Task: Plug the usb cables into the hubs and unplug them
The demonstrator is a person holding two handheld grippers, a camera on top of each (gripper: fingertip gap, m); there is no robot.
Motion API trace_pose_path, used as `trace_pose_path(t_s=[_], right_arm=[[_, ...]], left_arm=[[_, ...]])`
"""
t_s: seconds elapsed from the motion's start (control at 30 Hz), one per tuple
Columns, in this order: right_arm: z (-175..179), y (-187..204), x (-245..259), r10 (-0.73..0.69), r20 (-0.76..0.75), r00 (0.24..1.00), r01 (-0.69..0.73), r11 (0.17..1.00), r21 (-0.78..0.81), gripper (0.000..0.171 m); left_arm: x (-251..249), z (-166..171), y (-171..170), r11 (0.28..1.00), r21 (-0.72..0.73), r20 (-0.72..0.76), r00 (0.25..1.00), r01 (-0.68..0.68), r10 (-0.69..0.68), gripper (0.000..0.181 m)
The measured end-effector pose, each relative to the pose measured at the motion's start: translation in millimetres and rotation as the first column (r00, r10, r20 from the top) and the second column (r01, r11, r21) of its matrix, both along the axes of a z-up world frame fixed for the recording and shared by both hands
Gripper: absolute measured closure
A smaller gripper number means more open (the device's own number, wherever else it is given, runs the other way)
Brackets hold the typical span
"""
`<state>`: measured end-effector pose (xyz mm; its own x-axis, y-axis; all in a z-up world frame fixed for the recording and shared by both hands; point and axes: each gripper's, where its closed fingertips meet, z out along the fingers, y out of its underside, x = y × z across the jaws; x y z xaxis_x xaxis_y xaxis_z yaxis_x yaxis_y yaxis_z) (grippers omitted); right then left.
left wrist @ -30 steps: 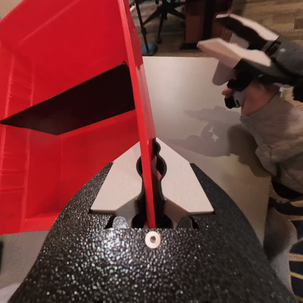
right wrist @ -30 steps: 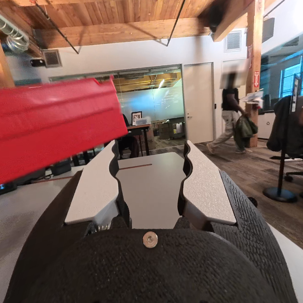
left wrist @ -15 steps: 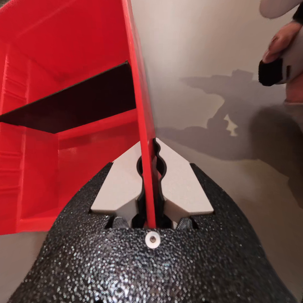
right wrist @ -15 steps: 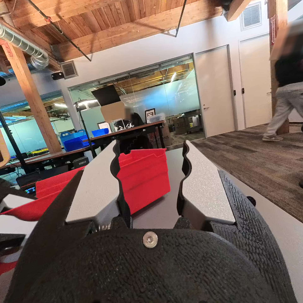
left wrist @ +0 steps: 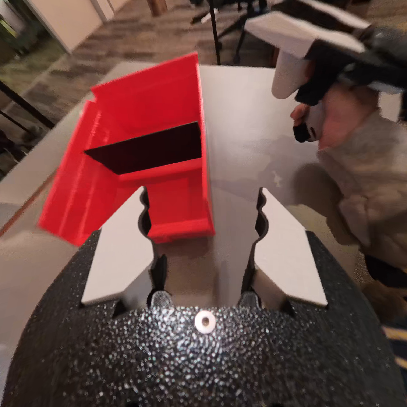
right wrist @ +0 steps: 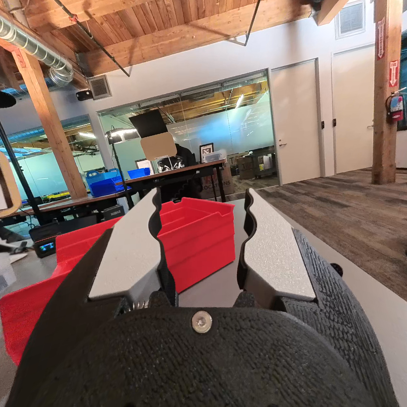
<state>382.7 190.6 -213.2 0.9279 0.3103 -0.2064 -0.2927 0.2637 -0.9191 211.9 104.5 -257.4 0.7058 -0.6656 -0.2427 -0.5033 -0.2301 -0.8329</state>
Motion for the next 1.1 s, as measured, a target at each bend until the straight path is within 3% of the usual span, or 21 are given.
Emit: trace_pose_path(t_s=[0.03, 0.17, 0.27, 0.37, 0.47, 0.57, 0.67, 0.77, 0.97, 1.1], right_arm=[[1.5, -1.1, 0.0, -0.003, 0.005, 1.000, 0.003, 1.000, 0.005, 0.096], [5.0, -3.4, -6.6, 0.006, 0.020, 1.000, -0.006, 1.000, 0.015, 0.096], [3.3, -3.0, -18.2, 0.019, 0.054, 0.998, -0.020, 1.000, 0.012, 0.096], [1.1, -2.2, -27.7, 0.022, 0.095, 0.995, -0.022, 1.000, 0.006, 0.096], [1.3, -3.0, -32.8, 0.021, 0.111, 0.994, -0.023, 1.000, 0.013, 0.096], [2.4, -5.2, -38.0, 0.047, 0.104, 0.993, -0.049, 0.999, 0.018, 0.096], [6.5, -9.8, -39.9, 0.071, 0.081, 0.994, -0.074, 0.997, 0.036, 0.096], [5.0, -9.7, -40.9, 0.055, 0.104, 0.993, -0.058, 0.998, 0.035, 0.096], [-1.0, -9.0, -49.1, 0.034, 0.194, 0.980, -0.038, 0.999, 0.017, 0.096], [-0.3, -11.0, -54.9, 0.013, 0.245, 0.969, -0.019, 1.000, 0.021, 0.096]], left_arm=[[-13.9, 11.9, -14.8, 0.999, 0.038, 0.013, 1.000, -0.013, 0.013, 0.085], [-105.0, 57.4, -67.9, 0.938, 0.258, 0.038, 0.973, -0.230, 0.228, 0.089], [-200.1, 79.6, -114.2, 0.759, 0.415, 0.134, 0.859, -0.501, 0.494, 0.092], [-280.6, 58.4, -164.1, 0.588, 0.345, 0.302, 0.679, -0.732, 0.669, 0.093], [-326.5, 13.8, -196.8, 0.510, 0.205, 0.393, 0.547, -0.836, 0.739, 0.091], [-339.8, -22.3, -204.2, 0.529, 0.080, 0.452, 0.504, -0.845, 0.736, 0.095], [-347.1, -35.1, -196.4, 0.545, 0.053, 0.439, 0.510, -0.837, 0.740, 0.101], [-354.3, -35.4, -185.9, 0.551, 0.058, 0.443, 0.516, -0.832, 0.733, 0.109], [-366.6, -30.1, -172.6, 0.616, 0.107, 0.432, 0.594, -0.780, 0.678, 0.158], [-382.7, -33.3, -171.2, 0.641, 0.113, 0.403, 0.625, -0.759, 0.669, 0.166]])
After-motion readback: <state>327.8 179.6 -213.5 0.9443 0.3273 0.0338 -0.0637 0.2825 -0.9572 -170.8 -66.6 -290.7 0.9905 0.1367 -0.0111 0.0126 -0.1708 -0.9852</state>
